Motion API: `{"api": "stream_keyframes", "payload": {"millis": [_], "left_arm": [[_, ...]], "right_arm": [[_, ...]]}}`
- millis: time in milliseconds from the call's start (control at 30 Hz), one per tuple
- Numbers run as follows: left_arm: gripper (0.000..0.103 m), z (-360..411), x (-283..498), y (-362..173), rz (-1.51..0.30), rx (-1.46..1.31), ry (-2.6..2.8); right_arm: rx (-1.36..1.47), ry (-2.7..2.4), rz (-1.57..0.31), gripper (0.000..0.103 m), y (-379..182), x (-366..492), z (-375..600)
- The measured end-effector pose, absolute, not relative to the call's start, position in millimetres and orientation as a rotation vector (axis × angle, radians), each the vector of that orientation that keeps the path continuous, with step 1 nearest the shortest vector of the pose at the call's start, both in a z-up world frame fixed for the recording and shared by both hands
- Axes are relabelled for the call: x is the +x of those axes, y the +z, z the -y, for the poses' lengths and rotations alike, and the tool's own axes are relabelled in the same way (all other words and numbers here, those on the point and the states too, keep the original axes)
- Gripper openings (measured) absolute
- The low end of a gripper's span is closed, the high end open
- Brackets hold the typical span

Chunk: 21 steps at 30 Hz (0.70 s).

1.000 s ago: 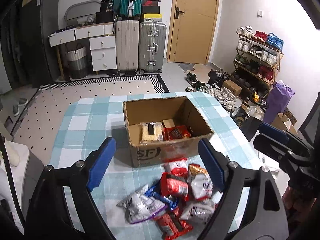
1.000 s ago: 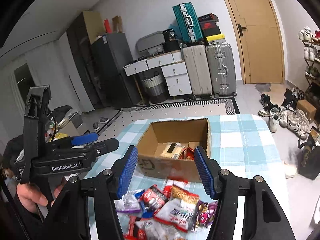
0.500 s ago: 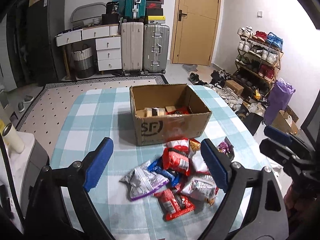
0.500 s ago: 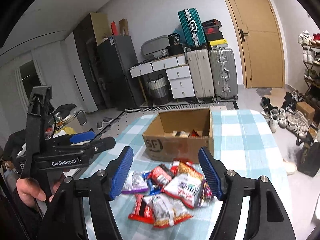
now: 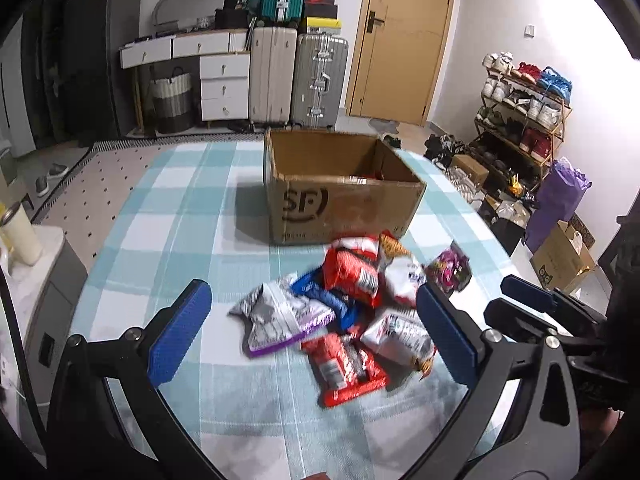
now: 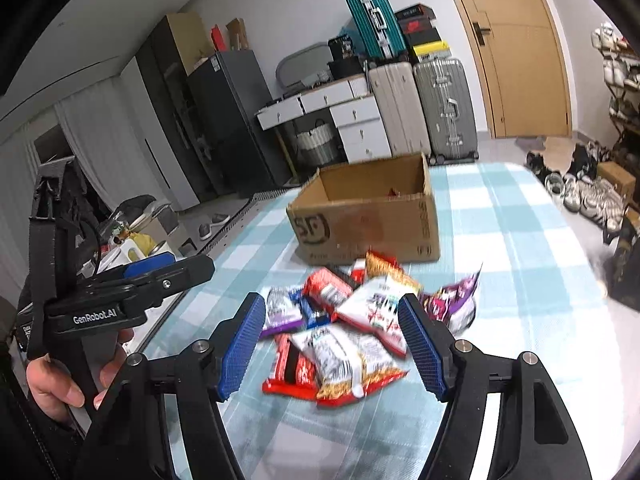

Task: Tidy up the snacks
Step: 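Withdraw both tools from the box back toward the snack pile, then grasp the white noodle-snack bag with the right tool while the left tool grasps the red wafer pack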

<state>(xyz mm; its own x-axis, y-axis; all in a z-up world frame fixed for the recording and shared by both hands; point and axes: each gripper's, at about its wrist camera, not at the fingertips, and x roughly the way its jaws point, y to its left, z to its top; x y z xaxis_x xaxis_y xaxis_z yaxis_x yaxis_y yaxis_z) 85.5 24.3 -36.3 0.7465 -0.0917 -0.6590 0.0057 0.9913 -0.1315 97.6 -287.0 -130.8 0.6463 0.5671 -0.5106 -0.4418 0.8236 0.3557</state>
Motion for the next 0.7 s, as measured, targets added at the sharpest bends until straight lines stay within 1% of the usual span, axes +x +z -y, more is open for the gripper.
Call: {"api": "stream_keyframes", "payload": {"millis": [433, 700], "left_arm": [[0.102, -32, 91, -104, -0.839, -0.169, -0.049], [0.102, -37, 94, -117, -0.86, -0.177, -0.055]], "right_arm": [[0.233, 0.601, -0.785, 0.071, -186, 118, 277], [0.25, 0.615, -0.856, 0.071, -210, 135, 269]]}}
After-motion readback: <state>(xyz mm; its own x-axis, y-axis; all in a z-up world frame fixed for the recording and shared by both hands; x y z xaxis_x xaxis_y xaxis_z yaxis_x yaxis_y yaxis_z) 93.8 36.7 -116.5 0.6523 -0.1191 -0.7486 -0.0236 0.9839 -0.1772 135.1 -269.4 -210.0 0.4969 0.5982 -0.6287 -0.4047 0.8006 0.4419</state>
